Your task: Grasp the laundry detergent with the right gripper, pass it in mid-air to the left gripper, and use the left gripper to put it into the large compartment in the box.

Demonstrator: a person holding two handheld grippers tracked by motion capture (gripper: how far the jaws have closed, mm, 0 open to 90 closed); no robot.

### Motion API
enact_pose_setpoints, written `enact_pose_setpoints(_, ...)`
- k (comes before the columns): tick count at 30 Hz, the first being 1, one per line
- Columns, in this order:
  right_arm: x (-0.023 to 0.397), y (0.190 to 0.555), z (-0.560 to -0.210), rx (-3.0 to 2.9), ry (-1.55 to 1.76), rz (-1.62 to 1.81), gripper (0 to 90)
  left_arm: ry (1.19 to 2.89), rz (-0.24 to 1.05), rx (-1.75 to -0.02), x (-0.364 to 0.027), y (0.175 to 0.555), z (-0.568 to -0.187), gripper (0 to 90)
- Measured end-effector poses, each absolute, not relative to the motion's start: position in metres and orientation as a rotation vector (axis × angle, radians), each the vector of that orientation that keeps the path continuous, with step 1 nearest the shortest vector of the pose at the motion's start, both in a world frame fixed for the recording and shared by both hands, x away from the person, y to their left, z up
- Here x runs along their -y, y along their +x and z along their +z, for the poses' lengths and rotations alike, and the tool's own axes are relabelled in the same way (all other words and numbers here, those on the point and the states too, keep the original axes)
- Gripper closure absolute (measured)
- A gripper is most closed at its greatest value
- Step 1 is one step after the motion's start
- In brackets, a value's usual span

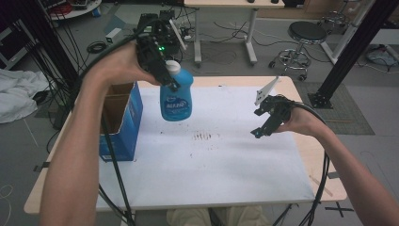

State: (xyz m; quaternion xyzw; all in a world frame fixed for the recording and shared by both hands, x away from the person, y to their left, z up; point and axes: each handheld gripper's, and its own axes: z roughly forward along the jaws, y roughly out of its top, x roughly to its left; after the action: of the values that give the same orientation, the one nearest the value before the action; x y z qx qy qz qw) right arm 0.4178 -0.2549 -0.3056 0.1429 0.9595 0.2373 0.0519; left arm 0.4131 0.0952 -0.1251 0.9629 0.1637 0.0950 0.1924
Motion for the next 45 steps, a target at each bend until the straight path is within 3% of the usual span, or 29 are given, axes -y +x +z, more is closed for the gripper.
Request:
enact_pose_setpoints(10,0.272,0.417,-0.312,-2.901,0.514,0.652,13.4,2.659,0.309,-0.620,-0.150,0.417,-0.092,37.7)
enact_pose_setpoints(22,0.283,0.418,-0.319,-2.883,0.570,0.624,13.4,2.641,0.354,-0.784,-0.210,0.415,-0.084,37.7)
enact_pose_setpoints(45,0.283,0.417,-0.329,-2.881,0.604,0.610,13.4,2.650,0.335,-0.940,-0.262,0.406,-0.121,37.7)
